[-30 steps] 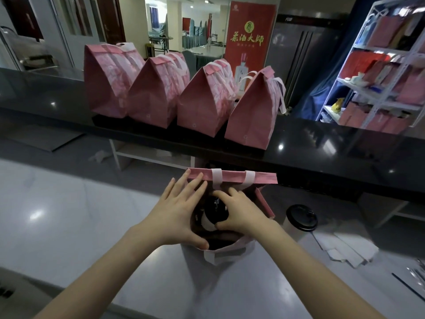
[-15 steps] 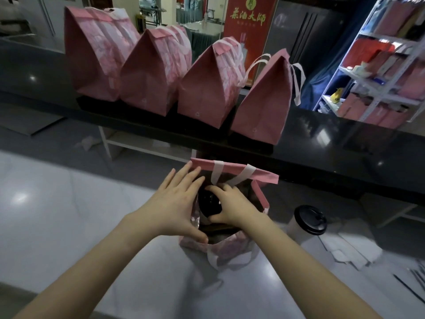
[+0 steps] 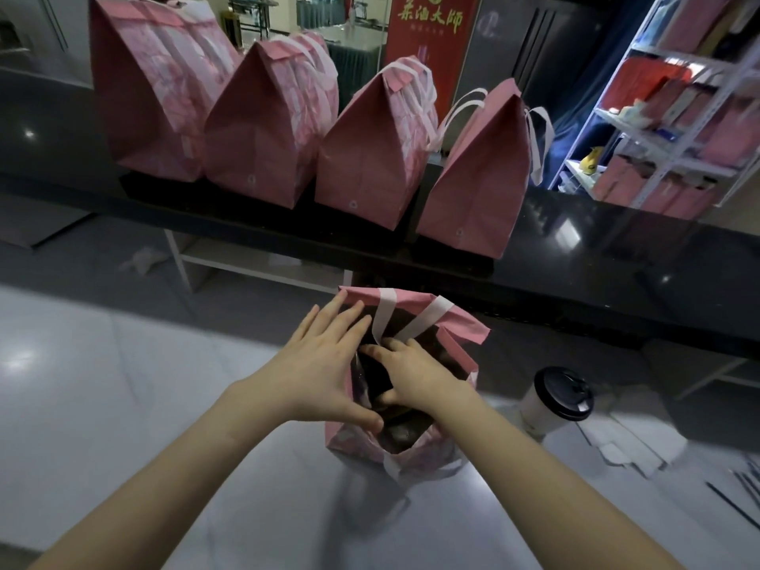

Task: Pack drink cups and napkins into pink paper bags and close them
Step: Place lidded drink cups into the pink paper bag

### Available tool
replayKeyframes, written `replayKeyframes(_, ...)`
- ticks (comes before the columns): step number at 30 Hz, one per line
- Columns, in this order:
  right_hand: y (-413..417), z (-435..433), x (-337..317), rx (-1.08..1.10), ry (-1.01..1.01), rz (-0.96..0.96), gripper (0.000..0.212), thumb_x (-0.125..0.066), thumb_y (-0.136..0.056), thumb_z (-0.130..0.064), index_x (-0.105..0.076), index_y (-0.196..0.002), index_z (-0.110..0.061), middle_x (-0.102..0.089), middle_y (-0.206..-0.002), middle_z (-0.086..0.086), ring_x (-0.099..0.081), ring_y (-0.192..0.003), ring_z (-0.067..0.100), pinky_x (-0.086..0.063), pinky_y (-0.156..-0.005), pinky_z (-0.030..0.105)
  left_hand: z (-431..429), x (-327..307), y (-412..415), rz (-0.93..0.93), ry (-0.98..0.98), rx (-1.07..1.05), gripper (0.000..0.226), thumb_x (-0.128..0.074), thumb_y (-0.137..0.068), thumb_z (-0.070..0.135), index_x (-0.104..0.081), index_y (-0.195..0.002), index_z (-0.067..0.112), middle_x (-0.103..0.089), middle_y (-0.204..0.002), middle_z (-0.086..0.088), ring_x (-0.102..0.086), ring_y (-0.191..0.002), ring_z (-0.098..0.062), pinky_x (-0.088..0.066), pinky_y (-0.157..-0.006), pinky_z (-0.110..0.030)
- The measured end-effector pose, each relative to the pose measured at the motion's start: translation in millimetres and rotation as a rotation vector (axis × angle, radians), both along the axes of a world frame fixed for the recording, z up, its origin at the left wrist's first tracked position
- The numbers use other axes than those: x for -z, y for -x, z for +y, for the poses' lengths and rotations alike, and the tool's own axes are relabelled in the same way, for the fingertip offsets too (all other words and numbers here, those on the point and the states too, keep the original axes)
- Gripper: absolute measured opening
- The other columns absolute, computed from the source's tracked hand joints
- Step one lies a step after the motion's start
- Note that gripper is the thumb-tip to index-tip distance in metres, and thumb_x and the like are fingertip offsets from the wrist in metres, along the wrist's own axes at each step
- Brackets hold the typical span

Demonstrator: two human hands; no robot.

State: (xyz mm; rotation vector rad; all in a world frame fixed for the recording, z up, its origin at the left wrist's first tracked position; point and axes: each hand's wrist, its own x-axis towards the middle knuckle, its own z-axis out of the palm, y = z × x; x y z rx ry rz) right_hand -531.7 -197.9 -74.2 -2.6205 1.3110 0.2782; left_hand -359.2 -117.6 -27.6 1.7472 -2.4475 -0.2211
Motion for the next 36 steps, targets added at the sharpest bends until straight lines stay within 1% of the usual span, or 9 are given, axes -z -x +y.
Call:
replayKeyframes(5, 15, 1, -22, 0.050, -0.108, -0.043, 0.087, -0.069, -0.080, -0.050, -0.019, -0.150, -0.040, -0.010, -0.159, 0.000, -0.023, -0.141, 0.028, -0.028, -0.114, 0.044, -9, -6, -8, 0.064, -0.004, 0.045, 0.119, -0.042, -0.060, 0.091, -0.002, -0.154, 0.029, 0.012, -0.161, 0.012, 0.034, -0.139, -0.007, 0.019, -0.114, -0.039)
replayKeyframes(9, 46, 14, -57, 0.081, 0.080, -0.236, 0.063, -0.063, -0.088, -0.045, -0.038, -0.145, -0.034, -0.031, -0.151, -0.007, -0.037, -0.134, 0.018, -0.035, -0.109, 0.034, -25, -19, -2, 0.100, 0.065, 0.140, 0.098, -0.042, -0.070, 0.083, -0.019, -0.151, 0.033, 0.000, -0.160, 0.018, 0.022, -0.143, -0.001, 0.014, -0.118, -0.046)
replayKeyframes(13, 96, 32, -83, 0.166, 0.221, -0.500, 0.039, -0.064, -0.089, -0.035, -0.058, -0.128, -0.033, -0.048, -0.135, -0.019, -0.048, -0.119, 0.000, -0.041, -0.099, 0.020, -41, -26, 16, 0.147, 0.128, 0.214, 0.086, -0.052, -0.073, 0.074, -0.024, -0.148, 0.041, -0.015, -0.158, 0.018, 0.006, -0.147, -0.005, 0.013, -0.117, -0.047)
replayKeyframes(16, 137, 39, -91, 0.264, 0.255, -0.677, 0.042, -0.065, -0.089, -0.027, -0.055, -0.128, -0.038, -0.052, -0.124, -0.026, -0.055, -0.108, -0.004, -0.046, -0.091, 0.016, -49, -25, 29, 0.087, 0.143, 0.216, 0.085, -0.051, -0.074, 0.076, -0.019, -0.147, 0.046, -0.013, -0.159, 0.018, 0.002, -0.147, -0.007, 0.017, -0.115, -0.044)
replayKeyframes(19, 174, 41, -84, 0.341, 0.255, -0.747, 0.048, -0.068, -0.088, -0.025, -0.051, -0.129, -0.043, -0.052, -0.116, -0.032, -0.057, -0.104, -0.007, -0.048, -0.084, 0.010, -50, -18, 36, 0.001, 0.171, 0.175, 0.090, -0.044, -0.069, 0.083, -0.018, -0.146, 0.046, -0.010, -0.160, 0.015, 0.004, -0.148, -0.010, 0.014, -0.117, -0.049)
replayKeyframes(22, 210, 36, -71, 0.375, 0.260, -0.644, 0.041, -0.068, -0.087, -0.028, -0.056, -0.125, -0.038, -0.050, -0.122, -0.025, -0.057, -0.105, -0.002, -0.050, -0.088, 0.020, -46, -16, 46, -0.015, 0.184, 0.100, 0.094, -0.031, -0.067, 0.091, -0.017, -0.147, 0.044, -0.010, -0.161, 0.013, 0.004, -0.148, -0.010, 0.010, -0.119, -0.049)
replayKeyframes(27, 249, 8, -42, 0.414, 0.079, -0.201, 0.055, -0.066, -0.085, -0.038, -0.046, -0.137, -0.032, -0.042, -0.142, -0.004, -0.042, -0.127, 0.022, -0.041, -0.102, 0.037, -36, -10, 71, -0.126, 0.203, -0.016, 0.084, 0.004, -0.069, 0.088, 0.021, -0.141, 0.048, 0.002, -0.163, 0.005, 0.015, -0.148, -0.015, 0.005, -0.119, -0.049)
replayKeyframes(32, 261, -13, -16, 0.398, 0.027, -0.065, 0.079, -0.071, -0.078, -0.042, -0.030, -0.145, -0.034, -0.037, -0.147, 0.000, -0.036, -0.130, 0.029, -0.040, -0.103, 0.046, -23, -4, 89, -0.254, 0.252, -0.093, 0.082, 0.006, -0.072, 0.083, 0.017, -0.144, 0.045, 0.005, -0.163, 0.002, 0.018, -0.147, -0.021, 0.007, -0.118, -0.054)
replayKeyframes(36, 267, -17, 1, 0.385, 0.000, -0.067, 0.089, -0.076, -0.074, -0.041, -0.028, -0.148, -0.032, -0.032, -0.147, 0.002, -0.037, -0.129, 0.031, -0.039, -0.105, 0.048, -9, -5, 98, -0.315, 0.284, -0.121, 0.086, -0.003, -0.077, 0.081, -0.012, -0.152, 0.038, -0.011, -0.162, -0.001, 0.003, -0.149, -0.023, -0.002, -0.117, -0.061)
